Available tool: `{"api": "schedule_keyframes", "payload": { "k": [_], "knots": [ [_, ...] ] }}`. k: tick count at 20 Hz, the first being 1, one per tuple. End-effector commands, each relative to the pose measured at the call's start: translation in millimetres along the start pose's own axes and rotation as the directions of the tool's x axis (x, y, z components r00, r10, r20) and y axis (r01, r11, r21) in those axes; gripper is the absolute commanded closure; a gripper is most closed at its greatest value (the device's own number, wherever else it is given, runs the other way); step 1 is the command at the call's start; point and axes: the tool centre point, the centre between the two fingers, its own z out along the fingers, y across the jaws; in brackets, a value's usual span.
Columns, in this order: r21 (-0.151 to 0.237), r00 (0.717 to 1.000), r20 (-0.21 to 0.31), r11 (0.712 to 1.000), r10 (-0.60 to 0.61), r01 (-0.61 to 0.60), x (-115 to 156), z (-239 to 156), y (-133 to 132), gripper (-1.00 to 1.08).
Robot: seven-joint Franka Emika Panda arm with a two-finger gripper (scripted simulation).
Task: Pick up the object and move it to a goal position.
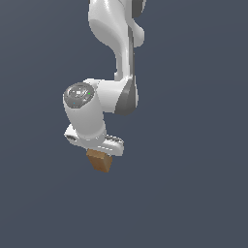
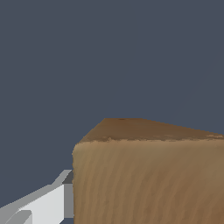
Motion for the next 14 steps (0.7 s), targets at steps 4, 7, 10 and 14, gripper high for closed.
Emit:
{"api": "schedule_keyframes", "payload": {
  "k": [4, 7, 10, 14],
  "knots": [
    [0.0, 1.0, 0.0, 1.0, 0.0, 0.0, 0, 0, 0, 1.08],
    [0.0, 1.0, 0.0, 1.0, 0.0, 0.0, -2, -3, -2, 1.08],
    [0.0, 1.0, 0.0, 1.0, 0.0, 0.0, -7, -9, -7, 1.08],
    [0.0, 1.0, 0.0, 1.0, 0.0, 0.0, -17, -23, -18, 1.08]
  ]
}}
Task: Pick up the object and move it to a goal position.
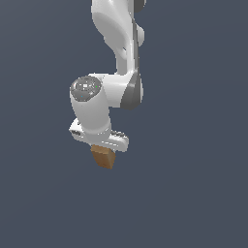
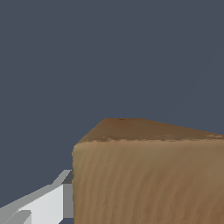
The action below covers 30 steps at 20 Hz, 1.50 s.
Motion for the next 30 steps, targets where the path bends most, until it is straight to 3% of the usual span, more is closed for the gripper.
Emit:
{"api": "schedule_keyframes", "payload": {
  "k": [1, 7, 30],
  "knots": [
    [0.002, 1.0, -0.012, 1.0, -0.001, 0.001, -5, -17, -9, 1.08],
    [0.002, 1.0, -0.012, 1.0, -0.001, 0.001, -33, -55, -38, 1.08],
    [0.0, 1.0, -0.014, 1.0, -0.001, 0.001, -175, -256, -191, 1.08]
  ]
}}
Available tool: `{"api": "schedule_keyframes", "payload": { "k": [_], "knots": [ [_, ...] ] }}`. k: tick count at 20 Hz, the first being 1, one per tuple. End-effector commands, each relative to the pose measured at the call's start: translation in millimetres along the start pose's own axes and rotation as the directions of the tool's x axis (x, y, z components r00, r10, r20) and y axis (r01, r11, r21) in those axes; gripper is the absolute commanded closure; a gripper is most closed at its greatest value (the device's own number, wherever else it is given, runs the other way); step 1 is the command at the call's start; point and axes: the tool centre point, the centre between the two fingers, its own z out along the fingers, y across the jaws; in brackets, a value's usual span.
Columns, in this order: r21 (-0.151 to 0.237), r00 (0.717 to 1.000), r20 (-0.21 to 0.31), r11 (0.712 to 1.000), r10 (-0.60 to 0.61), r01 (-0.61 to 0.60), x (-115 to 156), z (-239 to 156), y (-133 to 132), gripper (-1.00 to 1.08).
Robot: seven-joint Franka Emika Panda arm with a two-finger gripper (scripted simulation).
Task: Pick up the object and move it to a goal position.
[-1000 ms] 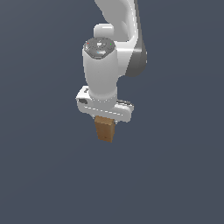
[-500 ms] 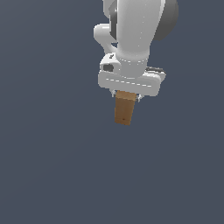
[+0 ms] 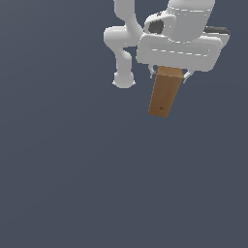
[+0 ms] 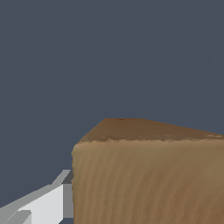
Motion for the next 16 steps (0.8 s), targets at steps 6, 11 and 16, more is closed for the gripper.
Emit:
{"api": "schedule_keyframes", "payload": {
  "k": [6, 11, 16],
  "knots": [
    [0.006, 1.0, -0.008, 1.0, 0.001, -0.001, -32, -55, -39, 1.08],
    [0.007, 1.0, -0.007, 1.0, 0.001, -0.001, -41, -71, -52, 1.08],
    [0.007, 1.0, -0.007, 1.0, 0.001, -0.001, -42, -75, -56, 1.08]
  ]
}}
